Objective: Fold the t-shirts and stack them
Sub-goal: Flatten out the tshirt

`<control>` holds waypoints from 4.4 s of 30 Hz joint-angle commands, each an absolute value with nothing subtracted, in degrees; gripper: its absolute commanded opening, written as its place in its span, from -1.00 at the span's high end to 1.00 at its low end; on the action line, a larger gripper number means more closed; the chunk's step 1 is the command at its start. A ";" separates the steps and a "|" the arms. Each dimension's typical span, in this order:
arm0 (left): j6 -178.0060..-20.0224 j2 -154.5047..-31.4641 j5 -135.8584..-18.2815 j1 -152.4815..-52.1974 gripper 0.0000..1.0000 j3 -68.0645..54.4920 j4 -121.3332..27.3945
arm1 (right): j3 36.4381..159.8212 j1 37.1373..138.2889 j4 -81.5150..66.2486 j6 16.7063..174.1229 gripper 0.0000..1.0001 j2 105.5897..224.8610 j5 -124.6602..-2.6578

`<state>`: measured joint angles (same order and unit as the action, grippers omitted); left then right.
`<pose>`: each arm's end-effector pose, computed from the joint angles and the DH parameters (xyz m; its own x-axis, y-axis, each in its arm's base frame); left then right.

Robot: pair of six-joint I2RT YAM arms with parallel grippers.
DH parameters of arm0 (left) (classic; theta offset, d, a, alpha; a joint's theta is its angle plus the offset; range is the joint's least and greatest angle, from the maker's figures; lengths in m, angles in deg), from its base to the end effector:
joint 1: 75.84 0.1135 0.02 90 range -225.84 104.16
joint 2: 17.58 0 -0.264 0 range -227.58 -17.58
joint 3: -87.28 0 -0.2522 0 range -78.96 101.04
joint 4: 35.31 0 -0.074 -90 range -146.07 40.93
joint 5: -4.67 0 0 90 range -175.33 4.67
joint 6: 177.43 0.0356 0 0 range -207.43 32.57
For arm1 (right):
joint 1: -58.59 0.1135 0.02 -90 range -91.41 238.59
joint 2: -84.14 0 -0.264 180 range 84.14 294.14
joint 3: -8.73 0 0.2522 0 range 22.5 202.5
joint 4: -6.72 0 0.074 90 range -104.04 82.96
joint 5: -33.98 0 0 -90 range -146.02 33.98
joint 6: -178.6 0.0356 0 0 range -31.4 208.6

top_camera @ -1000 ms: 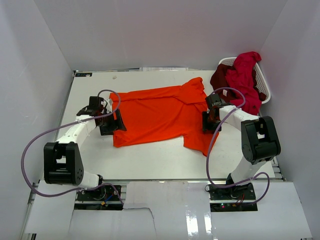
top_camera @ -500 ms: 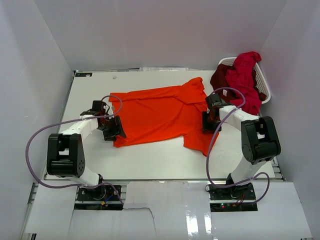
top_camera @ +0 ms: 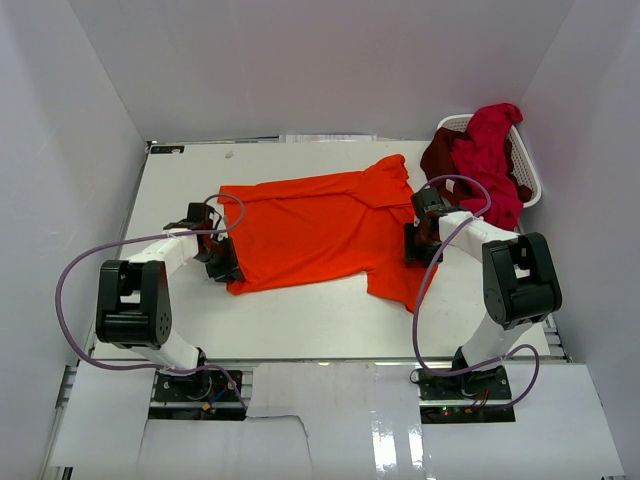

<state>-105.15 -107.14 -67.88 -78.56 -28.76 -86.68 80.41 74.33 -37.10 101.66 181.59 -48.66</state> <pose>0.2689 -0.0235 0.1633 -0.9613 -0.2450 -0.1258 -0.1887 0.9187 -0.3469 0.3087 0.0823 0.1632 -0.9298 -0.0292 -0.3668 -0.0163 0.9991 -0.0382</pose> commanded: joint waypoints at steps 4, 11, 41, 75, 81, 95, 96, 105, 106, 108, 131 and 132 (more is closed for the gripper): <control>-107.64 -104.24 -71.62 -77.08 0.34 -28.33 -88.45 | 76.81 73.97 -40.96 100.99 -0.05 184.95 -49.34; -109.76 -106.78 -70.04 -72.59 0.58 -28.77 -89.50 | 77.25 73.97 -41.49 101.08 -0.05 184.96 -49.16; -118.72 -96.86 -85.25 -65.12 -0.10 -20.42 -87.93 | 75.49 74.23 -48.17 104.16 -0.11 175.82 -44.24; -111.69 -118.47 -56.77 -79.53 -0.16 -5.48 -70.87 | 65.83 80.64 -47.91 110.65 0.61 154.47 -61.64; -112.04 -121.90 -56.68 -80.23 -0.11 -4.69 -69.99 | 63.72 81.35 -48.61 111.63 0.71 154.19 -61.38; -111.08 -130.25 -58.08 -81.38 0.02 1.46 -72.71 | 58.27 83.46 -46.76 115.84 0.70 160.69 -59.63; -110.82 -130.78 -58.52 -81.64 0.03 2.25 -73.06 | 59.14 84.24 -47.81 116.19 0.71 161.13 -58.14; -108.35 -136.93 -62.65 -81.82 0.03 9.99 -76.67 | 62.66 84.95 -61.52 119.36 0.63 163.95 -44.96; -108.44 -137.19 -63.26 -81.82 0.03 10.08 -76.67 | 62.84 84.95 -62.14 120.14 0.61 164.21 -44.07; -108.35 -137.64 -64.23 -81.73 0.02 10.69 -76.85 | 63.28 84.95 -63.55 120.68 0.55 165.09 -42.75; -113.27 -127.44 -71.88 -79.71 -0.11 14.38 -79.13 | 98.15 84.25 -55.93 106.80 -0.39 170.79 -41.78; -113.19 -127.35 -72.49 -79.62 -0.12 14.65 -79.22 | 99.21 83.99 -54.95 106.10 -0.39 172.20 -41.95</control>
